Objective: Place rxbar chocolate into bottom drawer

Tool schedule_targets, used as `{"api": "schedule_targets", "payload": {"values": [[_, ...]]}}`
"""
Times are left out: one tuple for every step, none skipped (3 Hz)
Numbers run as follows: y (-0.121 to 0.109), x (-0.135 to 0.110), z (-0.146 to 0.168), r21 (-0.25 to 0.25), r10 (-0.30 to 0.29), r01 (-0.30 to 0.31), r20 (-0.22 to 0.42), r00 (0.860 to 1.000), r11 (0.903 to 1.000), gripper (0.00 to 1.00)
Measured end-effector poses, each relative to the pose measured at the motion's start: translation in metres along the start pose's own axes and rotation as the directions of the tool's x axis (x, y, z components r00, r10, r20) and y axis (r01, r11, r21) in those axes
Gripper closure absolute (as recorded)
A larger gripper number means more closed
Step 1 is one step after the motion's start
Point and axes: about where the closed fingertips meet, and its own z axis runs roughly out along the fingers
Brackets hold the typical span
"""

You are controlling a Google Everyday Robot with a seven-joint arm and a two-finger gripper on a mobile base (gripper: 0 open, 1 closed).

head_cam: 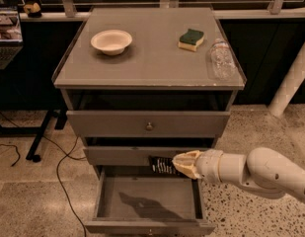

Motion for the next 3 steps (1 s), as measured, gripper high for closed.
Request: {"api": "schedule_targets", "payload": {"values": [[-0.012, 0.043, 0.012, 0.021, 0.050, -0.050, 0.013, 0.999, 0.9985, 1.00], [-0.020, 0.084, 0.027, 0.025, 0.091, -0.091, -0.002, 0.996, 0.9955, 1.00], [-0.027, 0.118, 0.040, 0.030, 0.132, -0.131, -0.034, 0.991, 0.9909, 1.00]]}}
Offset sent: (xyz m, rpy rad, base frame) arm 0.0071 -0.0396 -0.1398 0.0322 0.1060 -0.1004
